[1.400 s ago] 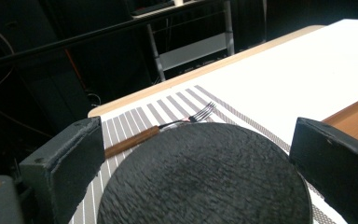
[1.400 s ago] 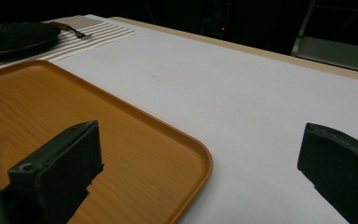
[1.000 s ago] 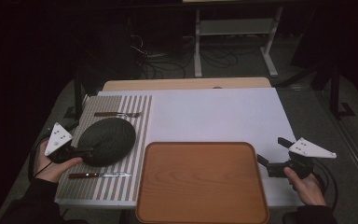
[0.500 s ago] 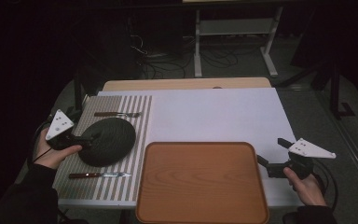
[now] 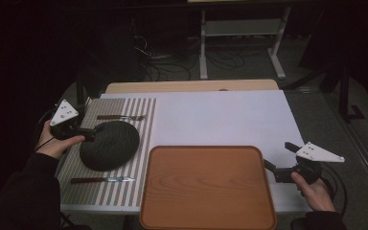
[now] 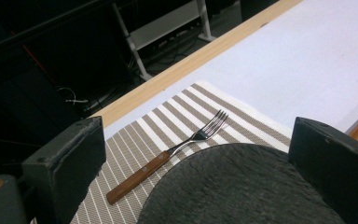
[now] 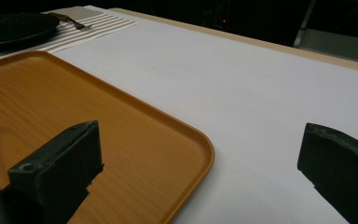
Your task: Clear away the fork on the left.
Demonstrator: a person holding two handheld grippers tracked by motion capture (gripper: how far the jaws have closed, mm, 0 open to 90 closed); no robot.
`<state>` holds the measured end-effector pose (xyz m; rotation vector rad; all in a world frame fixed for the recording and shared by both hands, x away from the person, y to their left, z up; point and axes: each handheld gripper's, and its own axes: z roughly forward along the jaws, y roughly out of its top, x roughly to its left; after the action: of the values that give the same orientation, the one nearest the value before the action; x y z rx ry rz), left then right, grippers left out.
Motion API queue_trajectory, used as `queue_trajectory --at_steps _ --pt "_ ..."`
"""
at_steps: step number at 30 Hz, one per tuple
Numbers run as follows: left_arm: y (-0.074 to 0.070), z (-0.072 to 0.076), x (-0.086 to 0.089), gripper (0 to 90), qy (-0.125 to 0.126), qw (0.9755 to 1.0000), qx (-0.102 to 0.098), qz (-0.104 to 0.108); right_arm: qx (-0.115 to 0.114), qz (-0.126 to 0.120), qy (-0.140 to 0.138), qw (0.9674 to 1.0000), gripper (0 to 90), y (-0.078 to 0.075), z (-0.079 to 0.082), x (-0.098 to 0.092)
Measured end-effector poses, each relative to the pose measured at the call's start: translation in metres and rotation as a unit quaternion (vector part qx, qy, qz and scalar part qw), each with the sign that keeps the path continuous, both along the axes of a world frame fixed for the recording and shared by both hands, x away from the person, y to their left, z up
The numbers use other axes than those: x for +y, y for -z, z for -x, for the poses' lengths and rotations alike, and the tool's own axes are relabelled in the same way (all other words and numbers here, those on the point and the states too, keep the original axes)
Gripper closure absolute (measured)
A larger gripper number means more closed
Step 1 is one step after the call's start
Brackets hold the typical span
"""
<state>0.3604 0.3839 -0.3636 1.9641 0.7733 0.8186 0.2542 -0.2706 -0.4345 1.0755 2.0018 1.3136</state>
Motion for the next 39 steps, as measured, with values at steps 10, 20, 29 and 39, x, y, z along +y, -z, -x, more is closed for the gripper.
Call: queue_trajectory --at_steps 10,20,29,39 --pt "-0.003 -0.022 -0.013 6.4 0.02 0.9989 0.017 -0.04 0.001 0.0 -0.002 1.0 0.0 0.0 0.0 0.0" --pt "-0.006 -0.049 -0.016 11.8 0.016 0.9954 0.039 -0.086 0.003 0.001 -0.002 1.0 0.0 0.001 0.0 0.001" --pt "-0.001 -0.073 -0.03 15.0 0.033 0.9889 0.058 -0.133 0.004 -0.002 -0.003 1.0 0.0 0.001 0.0 0.0" --pt "0.019 -0.096 -0.042 17.7 0.032 0.9732 0.07 -0.217 0.006 -0.001 -0.004 1.0 0.0 0.002 0.001 0.0"
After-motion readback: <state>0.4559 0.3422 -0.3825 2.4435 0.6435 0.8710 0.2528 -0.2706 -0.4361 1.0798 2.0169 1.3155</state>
